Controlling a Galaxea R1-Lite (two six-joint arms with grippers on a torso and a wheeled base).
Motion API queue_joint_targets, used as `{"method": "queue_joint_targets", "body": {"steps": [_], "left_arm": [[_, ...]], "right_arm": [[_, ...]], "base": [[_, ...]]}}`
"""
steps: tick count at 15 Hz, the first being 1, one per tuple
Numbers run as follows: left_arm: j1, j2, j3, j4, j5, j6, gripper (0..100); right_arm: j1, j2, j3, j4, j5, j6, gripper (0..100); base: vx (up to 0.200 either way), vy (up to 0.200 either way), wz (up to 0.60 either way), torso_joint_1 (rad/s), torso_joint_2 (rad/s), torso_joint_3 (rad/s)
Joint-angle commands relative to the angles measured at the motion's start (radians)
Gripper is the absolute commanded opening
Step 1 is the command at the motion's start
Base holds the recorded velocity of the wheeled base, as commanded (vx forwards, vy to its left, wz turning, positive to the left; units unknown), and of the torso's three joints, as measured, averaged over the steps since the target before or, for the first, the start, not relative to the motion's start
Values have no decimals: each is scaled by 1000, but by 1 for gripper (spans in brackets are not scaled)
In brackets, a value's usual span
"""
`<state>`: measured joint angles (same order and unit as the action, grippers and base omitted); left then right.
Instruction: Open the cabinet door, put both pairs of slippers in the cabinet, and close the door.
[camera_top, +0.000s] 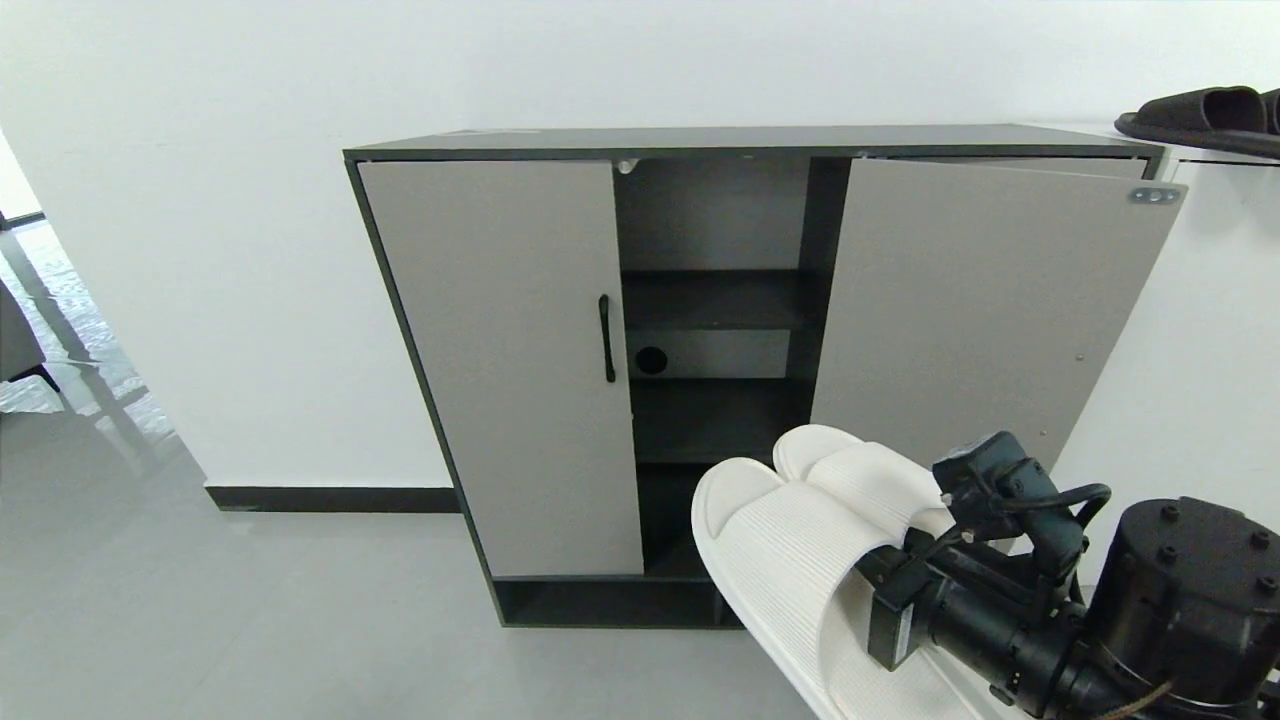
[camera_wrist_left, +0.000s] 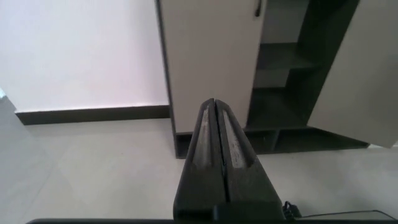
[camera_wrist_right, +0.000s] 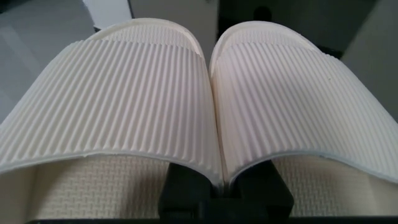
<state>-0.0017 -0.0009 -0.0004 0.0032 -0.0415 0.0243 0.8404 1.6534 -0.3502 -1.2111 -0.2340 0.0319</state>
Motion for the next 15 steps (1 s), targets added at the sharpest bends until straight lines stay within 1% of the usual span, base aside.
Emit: {"method": "queue_joint_targets", "body": {"steps": [1, 2, 4, 5, 7, 9, 10, 11, 13, 15], "left_arm": [[0, 2, -1, 0, 0, 0, 0], [0, 2, 0, 0, 0, 0, 0], [0, 2, 0, 0, 0, 0, 0], [0, 2, -1, 0, 0, 0, 0], [0, 2, 0, 0, 0, 0, 0], [0, 2, 0, 0, 0, 0, 0], [0, 2, 0, 0, 0, 0, 0], [0, 2, -1, 0, 0, 0, 0], [0, 2, 0, 0, 0, 0, 0], [2, 2, -1, 0, 0, 0, 0]], "right_arm": [[-9, 5, -10, 1, 1, 0, 0], [-23, 6, -23, 2, -7, 0, 0], [-53, 28, -64, 11, -70, 0, 0], [-101, 68, -131, 18, -148, 0, 0], [-155, 135, -222, 19, -263, 6, 0], [-184, 160, -260, 19, -304, 6, 0], [-184, 160, -260, 19, -304, 6, 0], [-204, 167, -273, 19, -317, 6, 0], [-208, 174, -274, 18, -318, 6, 0], [-207, 186, -280, 18, -318, 8, 0]], "base": [[0, 200, 0, -2, 7, 7], [0, 200, 0, 7, 2, 2], [0, 0, 0, 0, 0, 0], [0, 0, 0, 0, 0, 0], [0, 0, 0, 0, 0, 0], [0, 0, 0, 0, 0, 0], [0, 0, 0, 0, 0, 0], [0, 200, 0, 7, 2, 7], [0, 200, 0, 5, -2, 2], [0, 0, 0, 0, 0, 0]]}}
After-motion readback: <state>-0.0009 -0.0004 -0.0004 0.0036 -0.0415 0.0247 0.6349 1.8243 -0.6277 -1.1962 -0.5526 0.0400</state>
